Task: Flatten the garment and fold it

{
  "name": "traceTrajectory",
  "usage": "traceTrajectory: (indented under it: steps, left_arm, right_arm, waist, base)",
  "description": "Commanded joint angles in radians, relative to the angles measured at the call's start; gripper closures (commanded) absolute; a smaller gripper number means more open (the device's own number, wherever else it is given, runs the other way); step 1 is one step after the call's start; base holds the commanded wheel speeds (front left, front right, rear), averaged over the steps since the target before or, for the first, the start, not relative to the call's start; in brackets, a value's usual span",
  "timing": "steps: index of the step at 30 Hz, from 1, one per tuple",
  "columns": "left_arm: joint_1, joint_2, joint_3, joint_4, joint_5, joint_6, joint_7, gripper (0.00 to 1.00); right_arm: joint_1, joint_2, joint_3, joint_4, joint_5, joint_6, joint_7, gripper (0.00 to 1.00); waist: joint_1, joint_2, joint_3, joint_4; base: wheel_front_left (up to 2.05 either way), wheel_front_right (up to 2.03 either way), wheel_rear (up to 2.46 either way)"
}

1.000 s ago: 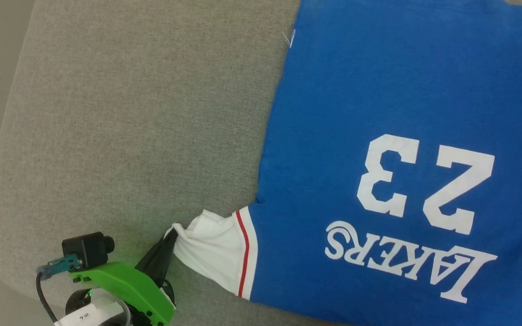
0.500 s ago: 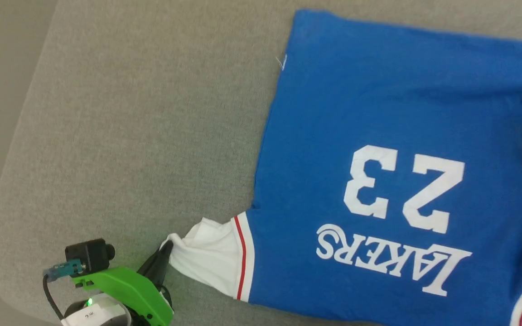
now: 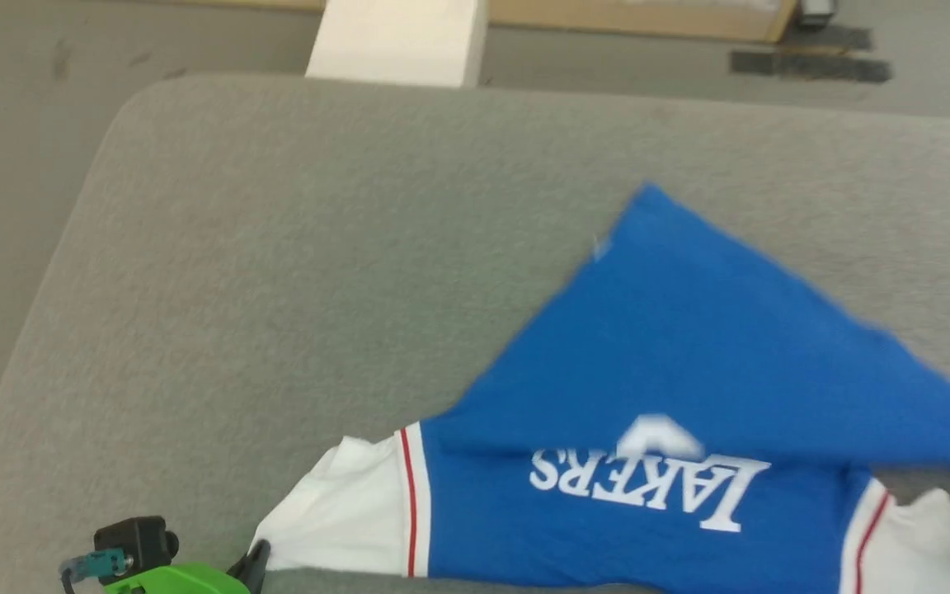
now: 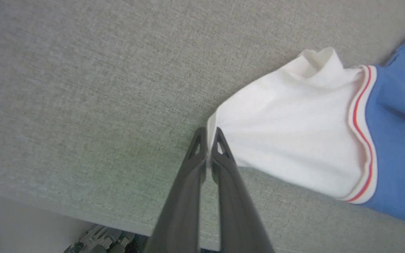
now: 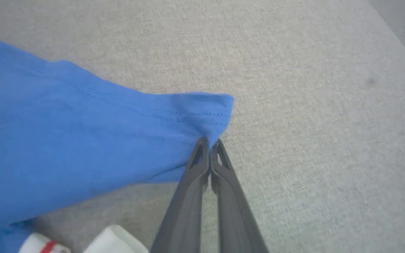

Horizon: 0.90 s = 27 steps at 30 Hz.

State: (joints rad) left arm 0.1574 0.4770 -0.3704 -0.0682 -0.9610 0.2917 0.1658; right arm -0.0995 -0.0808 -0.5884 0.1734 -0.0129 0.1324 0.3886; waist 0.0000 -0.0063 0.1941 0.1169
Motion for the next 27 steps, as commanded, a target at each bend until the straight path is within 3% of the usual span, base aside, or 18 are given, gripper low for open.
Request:
traceTrajectory:
  steps: [1,8,15,16,17,18,24,27]
  left_arm:
    - [0.009,0.010,0.005,-0.005,-0.003,0.005,0.001,1.00]
    - [0.017,0.015,0.001,-0.026,-0.005,0.010,0.009,1.00]
    - [0.013,0.027,0.002,-0.036,0.000,0.016,0.017,1.00]
    - [0.014,0.031,0.002,-0.039,0.000,0.018,0.019,1.00]
    - [0.014,0.033,0.003,-0.039,0.000,0.018,0.021,1.00]
    - [0.015,0.035,0.002,-0.038,0.000,0.019,0.022,1.00]
    - [0.022,0.036,-0.004,-0.042,0.000,0.024,0.029,1.00]
    - [0.023,0.035,-0.010,-0.042,-0.001,0.023,0.034,1.00]
  right_arm:
    - [0.029,0.006,-0.015,-0.020,0.006,-0.002,0.035,1.00]
    - [0.153,0.029,-0.039,-0.043,0.020,-0.002,0.333,1.00]
    - [0.161,0.030,-0.017,0.002,0.080,-0.002,0.394,1.00]
    - [0.158,0.030,-0.017,0.000,0.076,-0.002,0.368,0.71]
    - [0.157,0.030,-0.017,-0.004,0.070,-0.002,0.350,0.27]
    - [0.156,0.030,-0.019,-0.012,0.062,-0.002,0.333,0.00]
    - [0.106,0.030,-0.019,-0.096,0.037,-0.002,0.145,0.00]
    - [0.062,0.019,0.064,-0.127,0.048,-0.002,0.002,0.00]
  waist:
    - [0.0000,0.0063,-0.052,-0.060]
    - [0.0000,0.0063,-0.050,-0.082]
    - [0.0000,0.0063,-0.034,-0.086]
    - [0.0000,0.0063,-0.036,-0.085]
    - [0.0000,0.0063,-0.039,-0.084]
    - [0.0000,0.0063,-0.043,-0.083]
    - [0.0000,0.0063,-0.066,-0.077]
    - [0.0000,0.0063,-0.074,-0.073]
  base:
    - [0.00,0.00,0.00]
    - [0.00,0.00,0.00]
    - [0.00,0.00,0.00]
    - [0.00,0.00,0.00]
    - [0.00,0.00,0.00]
    - [0.00,0.00,0.00]
    - [0.00,0.00,0.00]
    - [0.00,0.00,0.00]
